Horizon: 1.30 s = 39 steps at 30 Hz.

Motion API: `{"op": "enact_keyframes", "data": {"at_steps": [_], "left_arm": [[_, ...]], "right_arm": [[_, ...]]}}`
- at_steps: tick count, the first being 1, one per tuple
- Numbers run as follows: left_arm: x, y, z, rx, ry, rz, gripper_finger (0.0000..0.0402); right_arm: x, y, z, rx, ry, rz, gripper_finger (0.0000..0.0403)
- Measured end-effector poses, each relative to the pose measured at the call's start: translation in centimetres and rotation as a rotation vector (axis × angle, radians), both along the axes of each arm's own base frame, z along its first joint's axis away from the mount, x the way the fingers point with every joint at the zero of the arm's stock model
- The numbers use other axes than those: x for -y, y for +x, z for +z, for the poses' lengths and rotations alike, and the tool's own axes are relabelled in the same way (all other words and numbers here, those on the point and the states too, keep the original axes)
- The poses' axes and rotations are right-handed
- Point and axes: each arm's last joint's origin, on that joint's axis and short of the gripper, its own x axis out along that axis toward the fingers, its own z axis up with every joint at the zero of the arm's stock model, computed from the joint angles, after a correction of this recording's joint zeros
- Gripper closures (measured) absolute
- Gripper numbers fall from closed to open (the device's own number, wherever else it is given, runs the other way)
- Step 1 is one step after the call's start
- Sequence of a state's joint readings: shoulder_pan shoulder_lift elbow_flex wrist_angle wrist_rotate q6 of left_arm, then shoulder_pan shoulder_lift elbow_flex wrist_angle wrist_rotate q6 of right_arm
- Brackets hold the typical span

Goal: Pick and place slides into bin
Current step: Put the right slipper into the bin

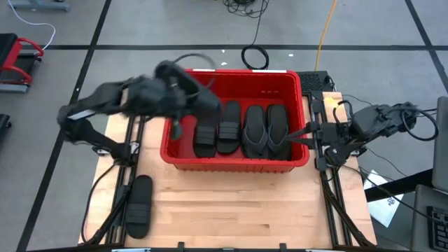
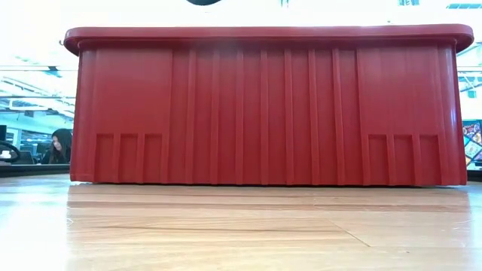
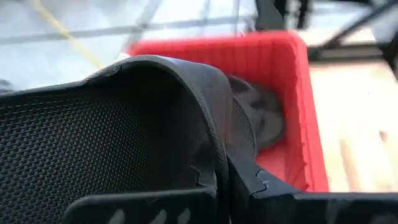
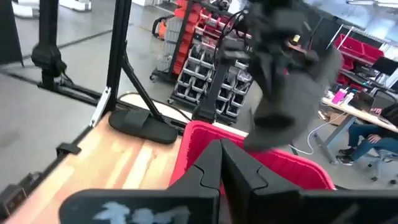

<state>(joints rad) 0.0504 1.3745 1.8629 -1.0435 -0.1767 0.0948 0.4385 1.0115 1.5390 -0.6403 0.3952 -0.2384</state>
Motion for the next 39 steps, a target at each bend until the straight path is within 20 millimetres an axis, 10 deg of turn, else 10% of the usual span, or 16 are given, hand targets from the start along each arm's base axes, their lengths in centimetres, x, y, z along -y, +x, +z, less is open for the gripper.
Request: {"op": "enact_keyframes", "data": {"at_steps": [13,39], "left_arm": [[-12.2,9.2,-13.1,-0.521,-0.16,-0.337,0.0401],[-13.3,16.9,-24.1,-0.601,-0.426,-0.675,0.0401]], "right_arm": [[0.3,0.7,-2.0,-0.031,0.017,-0.25,0.0403],[0.5,2.1,-3.1,0.05,0.098,-0.366,0.0403]]}}
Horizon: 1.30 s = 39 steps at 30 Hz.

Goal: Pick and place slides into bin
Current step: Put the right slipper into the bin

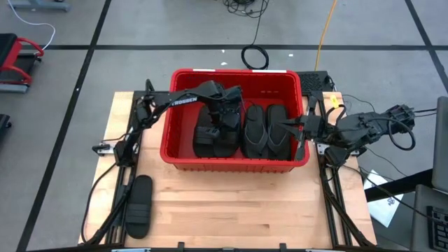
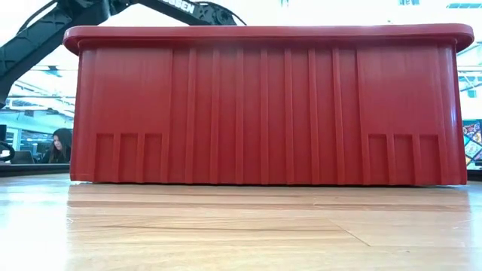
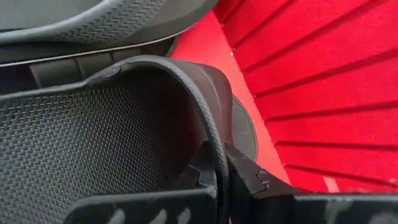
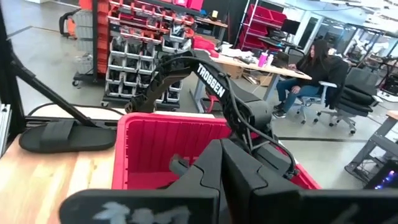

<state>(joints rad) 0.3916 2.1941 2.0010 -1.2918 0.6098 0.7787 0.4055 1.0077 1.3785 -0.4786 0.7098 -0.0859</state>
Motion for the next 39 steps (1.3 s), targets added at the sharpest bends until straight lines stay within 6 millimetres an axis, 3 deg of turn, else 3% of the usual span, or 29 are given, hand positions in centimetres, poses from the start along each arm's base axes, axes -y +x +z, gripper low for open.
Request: {"op": "enact_keyframes", "data": {"at_steps": [7,19,30,39], "left_arm": [[-0.4,0.9,-1.1,0.029,-0.005,0.019,0.0401],[-0.3,1.7,-1.7,0.023,0.144,0.024,0.0384],[-0.2,1.8,-1.6,0.006,0.136,0.068,0.0278],[-0.4,1.6,2.4,0.068,0.095,0.108,0.0165]], "right_arm": [[0.1,0.0,0.0,-0.008,-0.013,-0.001,0.0403],[0.1,0.0,-0.1,-0.017,-0.015,-0.001,0.0403],[0.1,0.0,-0.2,-0.021,-0.011,0.001,0.0403],[0.1,0.0,-0.2,-0.019,-0.006,0.001,0.0403]]}}
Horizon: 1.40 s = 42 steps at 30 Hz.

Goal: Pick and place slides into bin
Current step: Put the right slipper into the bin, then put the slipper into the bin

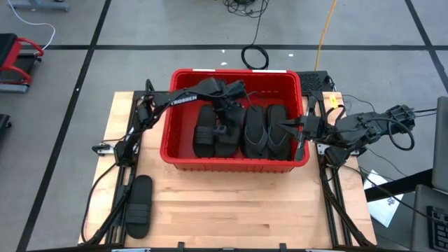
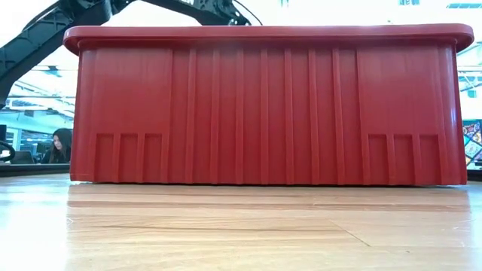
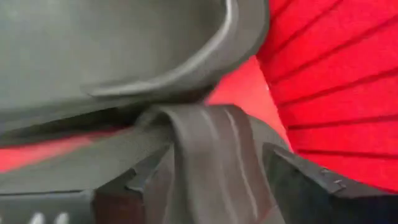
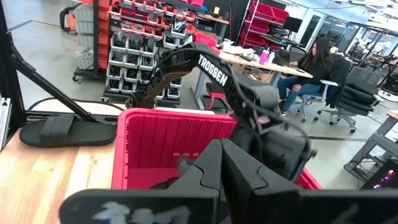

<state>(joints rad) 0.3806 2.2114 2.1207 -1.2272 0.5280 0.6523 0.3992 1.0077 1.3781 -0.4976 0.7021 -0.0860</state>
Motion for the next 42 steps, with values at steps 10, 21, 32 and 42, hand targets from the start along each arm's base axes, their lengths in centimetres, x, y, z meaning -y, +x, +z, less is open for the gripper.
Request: {"op": "enact_keyframes", "data": {"at_steps": [10,21,32,42], "left_arm": [[0.7,-0.5,6.7,0.086,0.09,0.073,0.0116],[9.1,-10.5,22.3,0.608,-0.02,-0.137,0.0385],[18.7,-9.5,20.9,0.483,-0.201,-0.287,0.0401],[20.6,-6.0,19.0,0.752,-0.25,-0.184,0.0402]], "right_arm": [[0.0,0.0,0.0,-0.003,-0.002,0.0,0.0403],[0.5,-1.4,0.5,0.046,0.086,0.025,0.0403],[0.4,-2.3,0.8,0.025,0.054,0.232,0.0403],[0.9,-4.2,-1.8,0.051,0.142,0.302,0.0403]]}}
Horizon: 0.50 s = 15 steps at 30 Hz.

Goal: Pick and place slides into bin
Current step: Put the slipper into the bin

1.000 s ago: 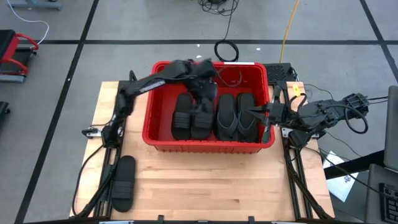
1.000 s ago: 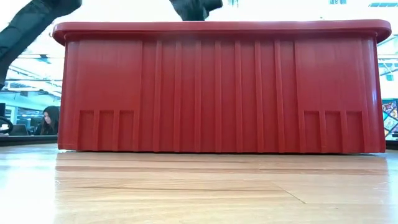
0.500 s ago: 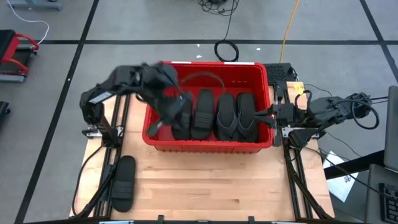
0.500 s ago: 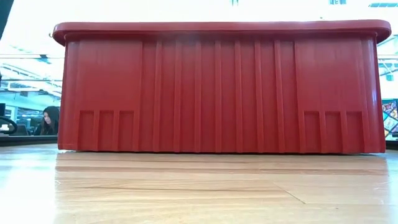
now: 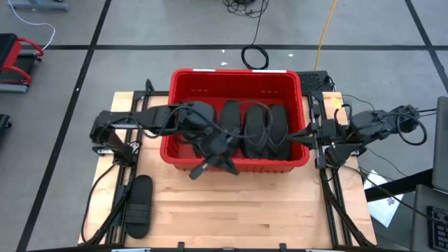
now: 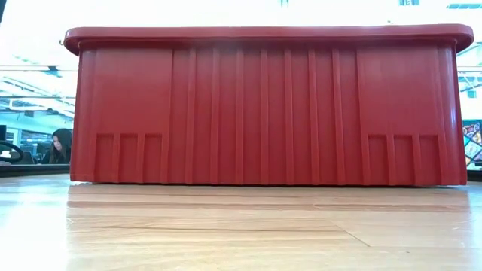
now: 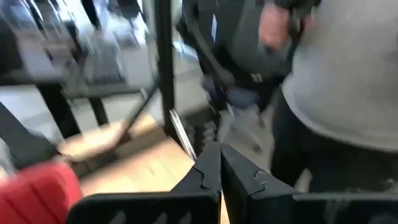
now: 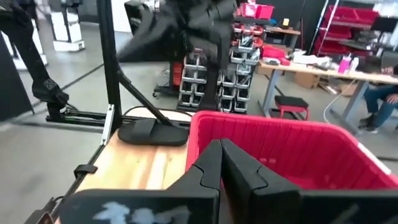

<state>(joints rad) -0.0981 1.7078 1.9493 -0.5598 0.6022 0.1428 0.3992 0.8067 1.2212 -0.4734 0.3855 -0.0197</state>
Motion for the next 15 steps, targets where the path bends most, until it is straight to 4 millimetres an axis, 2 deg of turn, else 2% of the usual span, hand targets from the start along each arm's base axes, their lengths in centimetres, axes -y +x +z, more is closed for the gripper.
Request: {"op": "enact_keyframes", "data": {"at_steps": [3,5,7,10,15], "left_arm": [[-0.7,-1.2,-0.1,0.072,-0.044,0.039,0.0402],[-1.1,-1.9,-0.2,0.179,-0.088,0.071,0.0402],[-1.5,-3.4,-0.7,0.265,-0.136,0.095,0.0402],[-2.2,-5.5,-2.4,0.362,-0.24,0.14,0.0402],[-2.8,-10.1,-7.5,0.254,-0.372,0.216,0.0402]], "right_arm": [[0.3,-0.6,-1.8,0.027,0.064,-0.009,0.0403],[0.4,-0.9,-2.8,0.069,0.109,-0.011,0.0403],[0.4,-0.9,-3.7,0.113,0.135,-0.009,0.0403],[0.5,-1.1,-4.8,0.153,0.152,-0.013,0.0403],[0.9,-1.4,-5.9,0.146,0.141,-0.095,0.0403]]}}
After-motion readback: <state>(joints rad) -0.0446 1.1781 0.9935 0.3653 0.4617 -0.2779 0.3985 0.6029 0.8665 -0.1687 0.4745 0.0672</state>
